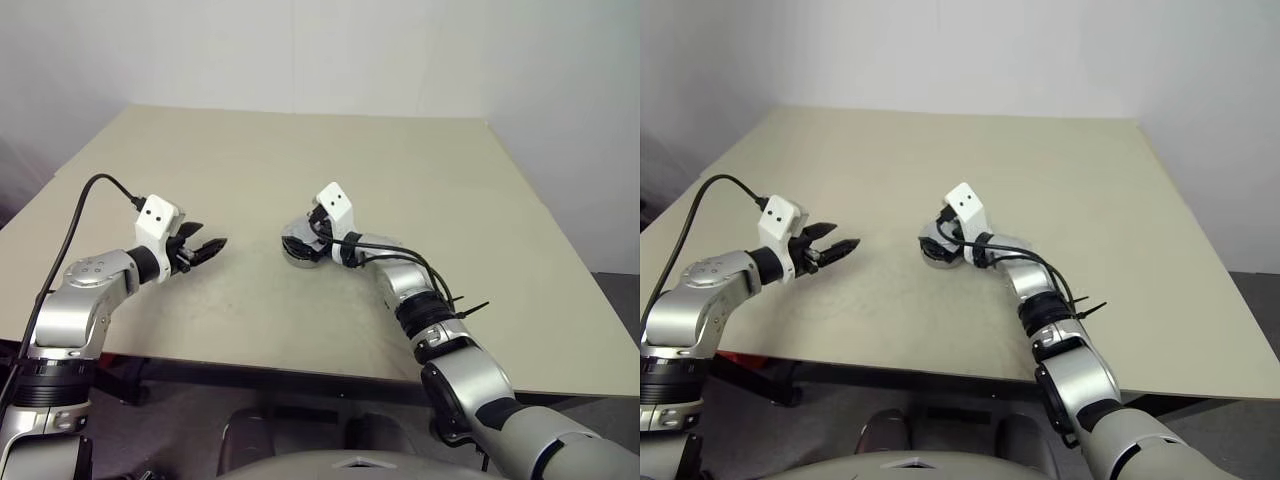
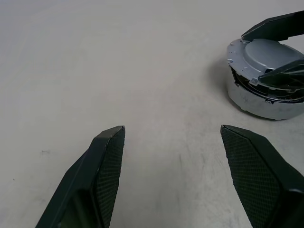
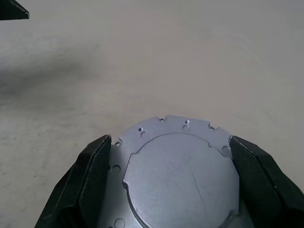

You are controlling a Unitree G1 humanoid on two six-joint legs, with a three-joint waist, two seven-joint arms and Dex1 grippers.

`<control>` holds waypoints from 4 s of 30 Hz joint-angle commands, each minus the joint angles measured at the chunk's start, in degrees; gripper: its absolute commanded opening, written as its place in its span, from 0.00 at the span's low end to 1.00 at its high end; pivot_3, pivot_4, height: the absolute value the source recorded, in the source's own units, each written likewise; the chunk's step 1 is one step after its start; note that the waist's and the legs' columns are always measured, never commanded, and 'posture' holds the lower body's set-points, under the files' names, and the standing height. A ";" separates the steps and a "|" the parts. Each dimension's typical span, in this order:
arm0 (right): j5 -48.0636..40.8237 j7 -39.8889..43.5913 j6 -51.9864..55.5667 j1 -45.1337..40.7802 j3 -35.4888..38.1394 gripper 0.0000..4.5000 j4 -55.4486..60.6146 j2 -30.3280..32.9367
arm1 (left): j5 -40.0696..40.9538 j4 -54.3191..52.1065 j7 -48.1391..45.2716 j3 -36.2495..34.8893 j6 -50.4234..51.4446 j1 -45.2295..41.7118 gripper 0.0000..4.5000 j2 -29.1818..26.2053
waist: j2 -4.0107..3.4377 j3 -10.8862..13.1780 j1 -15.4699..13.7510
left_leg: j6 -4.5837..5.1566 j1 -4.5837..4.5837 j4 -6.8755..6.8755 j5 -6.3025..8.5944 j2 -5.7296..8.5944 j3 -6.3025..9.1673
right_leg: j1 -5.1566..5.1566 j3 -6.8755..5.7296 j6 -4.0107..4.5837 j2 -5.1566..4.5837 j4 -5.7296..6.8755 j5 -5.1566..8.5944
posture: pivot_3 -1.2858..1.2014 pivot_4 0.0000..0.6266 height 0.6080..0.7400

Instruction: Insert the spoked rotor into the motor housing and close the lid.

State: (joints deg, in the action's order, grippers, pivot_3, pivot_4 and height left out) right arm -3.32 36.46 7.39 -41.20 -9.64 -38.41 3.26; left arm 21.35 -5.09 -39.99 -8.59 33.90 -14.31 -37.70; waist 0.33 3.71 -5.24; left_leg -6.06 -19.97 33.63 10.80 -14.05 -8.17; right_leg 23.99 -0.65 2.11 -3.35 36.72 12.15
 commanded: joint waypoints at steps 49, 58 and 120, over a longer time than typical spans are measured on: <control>2.26 6.21 3.06 -0.26 -1.98 0.70 -1.53 1.75 | 0.75 -3.80 0.63 -2.28 -0.03 1.55 0.75 -0.73 | 0.02 -0.01 0.09 | 0.02 0.02 -0.10 0.01 -0.02 -0.01 | 0.00 -0.02 0.03 0.01 -0.04 0.03 | 0.52 0.00 1.00; 3.12 6.46 0.95 -1.48 -2.67 0.70 -5.08 1.51 | 0.93 -4.80 1.14 -2.81 0.42 2.25 0.75 -0.58 | 0.03 -0.02 0.43 | 0.24 0.49 -0.22 0.14 0.01 -0.01 | -0.54 0.00 -0.07 0.00 -0.04 0.10 | 0.52 0.00 1.00; 6.77 7.95 8.95 -2.10 -6.30 0.70 -6.55 4.67 | 24.01 16.39 16.63 -8.81 28.13 -20.96 0.01 22.61 | -0.43 -0.93 0.50 | 0.72 0.83 -0.80 0.43 0.25 -0.12 | -1.24 -0.10 -0.43 -0.20 -1.05 0.44 | 0.52 0.00 1.00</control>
State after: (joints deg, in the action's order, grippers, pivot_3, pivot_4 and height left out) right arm 0.60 45.84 13.75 -45.61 -14.29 -41.68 6.58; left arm 44.18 9.70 -22.98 -16.74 61.79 -32.80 -15.47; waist -0.10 2.78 -4.73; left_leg -5.33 -19.15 32.81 11.23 -13.80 -8.29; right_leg 22.74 -0.75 1.66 -3.56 35.67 12.60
